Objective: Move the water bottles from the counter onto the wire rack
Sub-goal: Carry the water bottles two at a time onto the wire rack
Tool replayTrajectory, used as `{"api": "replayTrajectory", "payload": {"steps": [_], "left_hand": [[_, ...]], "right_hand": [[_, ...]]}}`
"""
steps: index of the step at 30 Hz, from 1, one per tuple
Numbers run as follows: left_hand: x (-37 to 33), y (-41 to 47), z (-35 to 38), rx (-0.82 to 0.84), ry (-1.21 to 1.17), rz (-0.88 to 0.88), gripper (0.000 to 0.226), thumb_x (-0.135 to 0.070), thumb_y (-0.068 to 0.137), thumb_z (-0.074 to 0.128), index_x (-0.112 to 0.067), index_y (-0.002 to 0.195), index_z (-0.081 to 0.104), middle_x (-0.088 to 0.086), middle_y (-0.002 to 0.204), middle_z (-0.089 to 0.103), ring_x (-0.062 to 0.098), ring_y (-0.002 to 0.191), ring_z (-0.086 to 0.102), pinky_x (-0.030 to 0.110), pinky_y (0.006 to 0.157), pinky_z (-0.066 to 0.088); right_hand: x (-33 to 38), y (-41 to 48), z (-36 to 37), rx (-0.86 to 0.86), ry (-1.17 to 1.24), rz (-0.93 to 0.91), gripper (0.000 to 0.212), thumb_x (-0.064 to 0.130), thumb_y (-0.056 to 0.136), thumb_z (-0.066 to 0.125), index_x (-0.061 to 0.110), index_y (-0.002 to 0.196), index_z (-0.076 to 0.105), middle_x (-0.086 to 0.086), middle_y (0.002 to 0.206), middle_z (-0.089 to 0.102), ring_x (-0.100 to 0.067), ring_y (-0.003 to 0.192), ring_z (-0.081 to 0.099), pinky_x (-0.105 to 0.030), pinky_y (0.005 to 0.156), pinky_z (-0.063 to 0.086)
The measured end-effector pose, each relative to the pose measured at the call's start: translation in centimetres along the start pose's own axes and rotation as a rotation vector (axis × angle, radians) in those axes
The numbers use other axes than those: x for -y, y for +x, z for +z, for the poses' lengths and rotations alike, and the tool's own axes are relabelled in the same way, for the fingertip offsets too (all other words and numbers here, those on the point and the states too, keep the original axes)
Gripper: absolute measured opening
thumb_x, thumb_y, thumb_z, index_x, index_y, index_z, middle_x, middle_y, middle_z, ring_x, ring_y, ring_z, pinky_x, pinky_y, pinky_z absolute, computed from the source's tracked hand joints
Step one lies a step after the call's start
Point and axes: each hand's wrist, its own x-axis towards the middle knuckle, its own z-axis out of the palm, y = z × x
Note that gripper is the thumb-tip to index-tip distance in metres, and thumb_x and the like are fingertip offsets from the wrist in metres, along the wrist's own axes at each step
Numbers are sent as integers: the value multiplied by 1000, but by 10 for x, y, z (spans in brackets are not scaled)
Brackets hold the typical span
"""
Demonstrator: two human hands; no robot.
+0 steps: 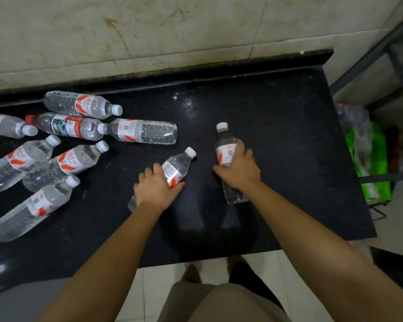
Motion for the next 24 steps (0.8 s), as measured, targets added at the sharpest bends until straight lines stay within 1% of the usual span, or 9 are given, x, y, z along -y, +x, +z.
{"api": "replayTrajectory", "payload": {"steps": [4,6,9,11,14,17,19,22,24], "left_hand": [[3,-2,-5,45,-10,36,79,-61,73,77,-12,125,42,13,127,52,35,118,53,51,89,49],[5,-3,-10,69,-47,49,74,-53,75,79,-10,125,44,14,127,55,35,116,55,48,89,49],[10,-6,-23,132,-216,6,63,-48,75,82,-13,117,51,9,117,63,31,106,62,38,82,49],[13,-17,-35,133,-439,-37,56,-46,74,84,-15,111,54,3,105,66,25,96,64,34,77,48],[11,-30,-59,152,-824,-56,53,-39,71,89,-18,107,57,1,100,71,19,91,69,37,79,57],[-1,-38,-96,141,-1050,27,49,-32,71,90,-21,108,60,3,102,74,21,94,72,45,88,59],[-11,-45,-122,123,-1163,108,48,-33,72,89,-22,110,62,2,103,74,21,96,72,43,89,59],[-30,-57,-153,132,-1289,225,71,-51,60,89,-19,116,62,7,106,74,28,98,73,50,88,59],[-46,-67,-168,146,-1336,293,81,-57,55,86,-17,120,60,10,109,72,31,100,72,52,88,59]], "right_hand": [[-11,-39,16,71,-224,-80,109,41,77,79,25,156,5,-15,140,35,-35,127,45,-49,98,47],[-9,-45,15,95,-199,-43,107,37,77,80,25,155,9,-14,140,38,-35,125,49,-46,96,48],[-7,-41,-6,165,43,65,92,30,73,84,22,147,30,-9,133,53,-31,118,58,-35,86,48],[-9,-47,-26,158,293,85,83,24,71,85,23,141,39,-4,126,61,-25,111,62,-33,85,51],[-8,-67,-59,128,658,66,69,12,74,83,22,133,49,-2,116,66,-18,100,67,-31,79,56],[-6,-87,-89,119,926,35,55,5,78,76,18,128,55,-10,114,70,-22,96,70,-35,78,59],[-6,-101,-107,120,1068,-3,55,9,74,76,16,125,57,-13,109,72,-25,91,72,-43,80,60],[-11,-128,-135,45,1212,-45,59,24,68,87,14,120,61,-8,97,72,-21,81,72,-40,74,58],[-20,-147,-150,-37,1294,-54,56,39,71,85,14,116,64,-7,92,71,-22,79,71,-38,74,58]]}}
